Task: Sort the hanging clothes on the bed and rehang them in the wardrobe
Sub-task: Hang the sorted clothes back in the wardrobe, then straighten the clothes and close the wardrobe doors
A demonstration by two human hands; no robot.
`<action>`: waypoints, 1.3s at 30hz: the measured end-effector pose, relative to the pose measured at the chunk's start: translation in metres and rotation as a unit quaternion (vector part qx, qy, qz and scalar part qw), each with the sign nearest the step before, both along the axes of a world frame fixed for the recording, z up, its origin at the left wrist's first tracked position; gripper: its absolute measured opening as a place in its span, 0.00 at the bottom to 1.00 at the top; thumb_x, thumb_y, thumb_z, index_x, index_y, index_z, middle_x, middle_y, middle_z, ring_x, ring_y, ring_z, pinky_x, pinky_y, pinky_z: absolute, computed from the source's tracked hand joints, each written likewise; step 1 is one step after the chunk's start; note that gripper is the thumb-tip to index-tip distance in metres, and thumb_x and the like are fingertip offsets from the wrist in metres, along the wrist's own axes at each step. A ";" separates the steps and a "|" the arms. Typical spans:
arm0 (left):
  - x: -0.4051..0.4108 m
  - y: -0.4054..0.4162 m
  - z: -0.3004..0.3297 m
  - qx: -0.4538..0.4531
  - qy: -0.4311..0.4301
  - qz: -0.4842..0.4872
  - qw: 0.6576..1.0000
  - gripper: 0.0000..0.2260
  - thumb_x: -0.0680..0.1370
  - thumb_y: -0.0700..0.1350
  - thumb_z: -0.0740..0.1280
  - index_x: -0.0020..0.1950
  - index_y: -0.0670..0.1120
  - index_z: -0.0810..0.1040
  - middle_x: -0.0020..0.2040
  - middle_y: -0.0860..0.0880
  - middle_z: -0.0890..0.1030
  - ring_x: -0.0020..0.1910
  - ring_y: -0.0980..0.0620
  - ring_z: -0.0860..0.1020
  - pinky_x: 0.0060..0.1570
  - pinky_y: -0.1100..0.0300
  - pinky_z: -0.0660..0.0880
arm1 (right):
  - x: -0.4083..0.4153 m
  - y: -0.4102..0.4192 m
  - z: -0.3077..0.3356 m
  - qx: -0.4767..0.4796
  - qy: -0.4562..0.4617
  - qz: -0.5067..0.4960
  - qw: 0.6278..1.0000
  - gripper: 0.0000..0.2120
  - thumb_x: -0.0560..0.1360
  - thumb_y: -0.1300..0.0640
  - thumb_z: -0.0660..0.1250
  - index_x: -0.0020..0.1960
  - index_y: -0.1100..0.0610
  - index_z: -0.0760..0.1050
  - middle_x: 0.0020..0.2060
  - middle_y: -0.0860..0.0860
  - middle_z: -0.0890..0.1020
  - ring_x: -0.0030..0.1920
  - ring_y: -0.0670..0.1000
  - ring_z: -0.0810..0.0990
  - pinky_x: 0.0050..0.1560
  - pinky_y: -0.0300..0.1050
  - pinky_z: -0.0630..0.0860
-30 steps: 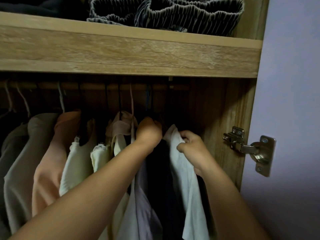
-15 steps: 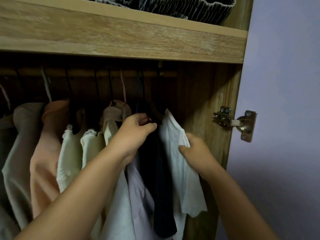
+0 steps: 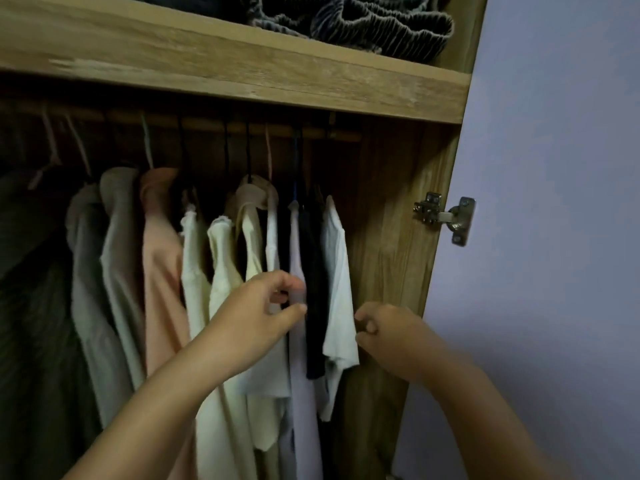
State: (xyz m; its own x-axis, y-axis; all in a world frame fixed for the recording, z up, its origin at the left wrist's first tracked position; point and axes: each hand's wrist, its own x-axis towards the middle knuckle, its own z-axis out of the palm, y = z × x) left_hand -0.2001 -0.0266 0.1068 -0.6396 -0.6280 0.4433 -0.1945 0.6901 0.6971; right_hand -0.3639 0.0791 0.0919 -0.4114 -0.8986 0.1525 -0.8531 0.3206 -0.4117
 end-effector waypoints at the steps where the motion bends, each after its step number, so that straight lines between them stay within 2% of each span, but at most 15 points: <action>1: 0.008 0.006 -0.005 -0.016 -0.020 0.024 0.999 0.08 0.75 0.44 0.67 0.51 0.55 0.73 0.53 0.57 0.77 0.54 0.59 0.75 0.42 0.68 0.69 | 0.005 0.008 -0.001 0.000 0.009 0.008 1.000 0.16 0.79 0.54 0.59 0.67 0.54 0.68 0.50 0.50 0.75 0.45 0.46 0.71 0.34 0.30 0.64; 3: 0.027 0.019 -0.015 -0.034 -0.057 0.071 0.995 0.10 0.75 0.46 0.67 0.55 0.54 0.73 0.58 0.56 0.75 0.55 0.58 0.74 0.47 0.66 0.69 | 0.014 0.024 -0.003 0.004 0.016 0.025 1.000 0.16 0.79 0.55 0.59 0.67 0.55 0.68 0.50 0.50 0.74 0.46 0.47 0.71 0.32 0.31 0.63; 6: 0.059 0.048 -0.030 -0.034 -0.113 0.128 0.985 0.13 0.76 0.49 0.66 0.60 0.53 0.73 0.61 0.55 0.74 0.55 0.59 0.72 0.50 0.64 0.69 | 0.032 0.051 -0.008 0.028 0.020 0.055 0.998 0.15 0.80 0.55 0.58 0.66 0.55 0.68 0.53 0.52 0.76 0.47 0.48 0.73 0.36 0.35 0.68; 9: 0.092 0.084 -0.045 -0.029 -0.163 0.187 0.968 0.16 0.76 0.52 0.65 0.64 0.53 0.71 0.63 0.54 0.72 0.57 0.57 0.73 0.53 0.65 0.69 | 0.052 0.076 -0.018 0.065 0.032 0.093 0.993 0.15 0.80 0.54 0.57 0.66 0.55 0.68 0.57 0.53 0.76 0.55 0.52 0.75 0.46 0.40 0.71; 12: 0.129 0.121 -0.060 -0.015 -0.205 0.233 0.950 0.18 0.77 0.52 0.64 0.66 0.52 0.69 0.65 0.54 0.71 0.61 0.56 0.72 0.55 0.66 0.68 | 0.076 0.096 -0.029 0.115 0.050 0.134 0.983 0.15 0.80 0.54 0.57 0.65 0.55 0.68 0.60 0.55 0.75 0.59 0.53 0.74 0.56 0.45 0.73; 15: 0.172 0.152 -0.072 0.021 -0.228 0.267 0.936 0.19 0.77 0.52 0.64 0.67 0.51 0.68 0.66 0.52 0.69 0.62 0.55 0.72 0.56 0.65 0.69 | 0.106 0.112 -0.038 0.127 0.063 0.174 0.974 0.14 0.80 0.54 0.57 0.64 0.57 0.69 0.57 0.56 0.77 0.56 0.54 0.76 0.55 0.47 0.74; 17: 0.201 0.170 -0.077 0.030 -0.232 0.301 0.925 0.19 0.77 0.52 0.63 0.67 0.51 0.68 0.66 0.52 0.69 0.61 0.55 0.72 0.56 0.65 0.70 | 0.128 0.121 -0.044 0.128 0.058 0.200 0.970 0.13 0.80 0.55 0.57 0.63 0.56 0.70 0.54 0.55 0.78 0.52 0.54 0.77 0.51 0.47 0.75; 20: 0.239 0.192 -0.078 0.027 -0.222 0.357 0.907 0.18 0.78 0.52 0.63 0.67 0.51 0.68 0.65 0.52 0.70 0.61 0.54 0.72 0.52 0.66 0.69 | 0.161 0.128 -0.050 0.139 0.053 0.229 0.962 0.15 0.80 0.54 0.57 0.67 0.54 0.67 0.56 0.52 0.76 0.53 0.52 0.76 0.48 0.44 0.73; 23: 0.275 0.209 -0.075 0.025 -0.211 0.392 0.895 0.18 0.78 0.51 0.62 0.67 0.52 0.68 0.64 0.52 0.71 0.60 0.54 0.73 0.53 0.66 0.69 | 0.195 0.128 -0.055 0.157 0.053 0.264 0.950 0.16 0.81 0.54 0.56 0.68 0.54 0.66 0.50 0.48 0.74 0.51 0.49 0.74 0.42 0.40 0.70; 26: 0.312 0.221 -0.072 0.009 -0.204 0.423 0.883 0.17 0.78 0.51 0.62 0.67 0.51 0.69 0.64 0.53 0.71 0.61 0.54 0.73 0.54 0.65 0.69 | 0.231 0.126 -0.057 0.177 0.057 0.291 0.938 0.16 0.81 0.55 0.55 0.67 0.55 0.66 0.60 0.53 0.74 0.59 0.52 0.73 0.55 0.42 0.72; 29: 0.350 0.234 -0.067 -0.013 -0.206 0.446 0.871 0.16 0.78 0.50 0.62 0.66 0.51 0.69 0.63 0.53 0.71 0.60 0.54 0.73 0.54 0.65 0.69 | 0.272 0.126 -0.057 0.184 0.023 0.323 0.928 0.17 0.81 0.55 0.55 0.70 0.53 0.64 0.61 0.52 0.74 0.58 0.51 0.74 0.54 0.42 0.71; 32: 0.391 0.247 -0.063 -0.029 -0.199 0.463 0.863 0.16 0.78 0.50 0.62 0.66 0.52 0.69 0.63 0.55 0.71 0.62 0.55 0.72 0.53 0.66 0.67 | 0.319 0.128 -0.057 0.180 0.012 0.345 0.921 0.19 0.81 0.54 0.56 0.71 0.51 0.62 0.64 0.50 0.71 0.62 0.50 0.71 0.58 0.41 0.69; 35: 0.433 0.262 -0.060 -0.031 -0.201 0.465 0.861 0.16 0.77 0.51 0.63 0.65 0.54 0.70 0.61 0.58 0.70 0.60 0.57 0.73 0.50 0.67 0.65 | 0.369 0.129 -0.061 0.186 0.026 0.352 0.917 0.17 0.81 0.54 0.55 0.70 0.51 0.64 0.63 0.50 0.71 0.62 0.50 0.71 0.60 0.42 0.70; 37: 0.459 0.274 -0.057 -0.041 -0.198 0.462 0.864 0.14 0.76 0.51 0.64 0.62 0.55 0.71 0.58 0.59 0.71 0.57 0.58 0.75 0.50 0.65 0.68 | 0.401 0.129 -0.065 0.187 0.033 0.369 0.910 0.16 0.81 0.54 0.55 0.68 0.52 0.65 0.62 0.51 0.72 0.60 0.50 0.71 0.61 0.44 0.71; 39: 0.482 0.286 -0.053 -0.053 -0.174 0.464 0.867 0.11 0.75 0.49 0.67 0.57 0.56 0.74 0.53 0.60 0.74 0.52 0.61 0.77 0.48 0.64 0.72 | 0.430 0.130 -0.069 0.174 0.026 0.392 0.903 0.15 0.81 0.54 0.55 0.67 0.52 0.66 0.61 0.50 0.72 0.57 0.49 0.71 0.58 0.41 0.71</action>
State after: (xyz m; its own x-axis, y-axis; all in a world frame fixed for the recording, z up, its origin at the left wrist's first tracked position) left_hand 0.2817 0.2598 0.0536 0.0123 -0.9111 0.4120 -0.8865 0.1807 0.4260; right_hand 0.0659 0.2086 0.0225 0.3711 -0.9081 -0.1941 -0.8896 -0.2877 -0.3546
